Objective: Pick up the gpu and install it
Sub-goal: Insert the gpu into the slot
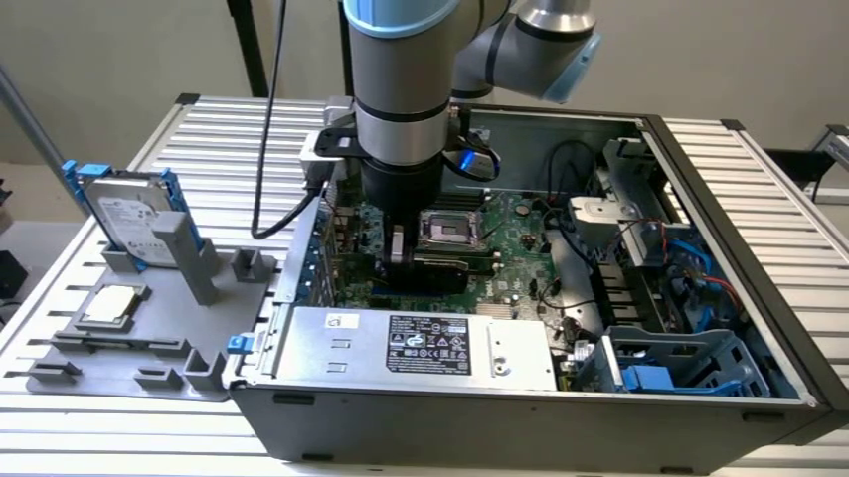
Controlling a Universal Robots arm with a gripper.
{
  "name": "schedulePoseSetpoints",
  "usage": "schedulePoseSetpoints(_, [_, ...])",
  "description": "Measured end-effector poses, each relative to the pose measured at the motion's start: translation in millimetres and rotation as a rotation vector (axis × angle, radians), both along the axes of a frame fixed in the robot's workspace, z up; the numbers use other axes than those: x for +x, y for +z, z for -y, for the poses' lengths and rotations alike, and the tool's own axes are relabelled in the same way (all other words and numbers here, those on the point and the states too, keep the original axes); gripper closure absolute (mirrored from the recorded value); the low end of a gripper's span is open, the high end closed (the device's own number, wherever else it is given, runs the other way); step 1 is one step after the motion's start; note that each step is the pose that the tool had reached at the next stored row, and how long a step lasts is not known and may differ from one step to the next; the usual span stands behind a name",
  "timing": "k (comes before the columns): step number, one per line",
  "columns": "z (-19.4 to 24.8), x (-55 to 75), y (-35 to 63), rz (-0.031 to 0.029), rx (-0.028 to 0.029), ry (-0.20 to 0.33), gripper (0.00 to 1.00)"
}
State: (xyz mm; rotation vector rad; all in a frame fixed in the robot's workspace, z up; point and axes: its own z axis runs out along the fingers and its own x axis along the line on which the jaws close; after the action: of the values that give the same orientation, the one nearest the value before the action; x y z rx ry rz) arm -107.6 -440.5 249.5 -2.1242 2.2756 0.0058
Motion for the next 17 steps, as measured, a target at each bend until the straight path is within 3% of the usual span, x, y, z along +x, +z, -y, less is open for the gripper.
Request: schedulePoseSetpoints(17, [0.1,0.0,-0.7,-0.0001,0.0,0.0,0.73])
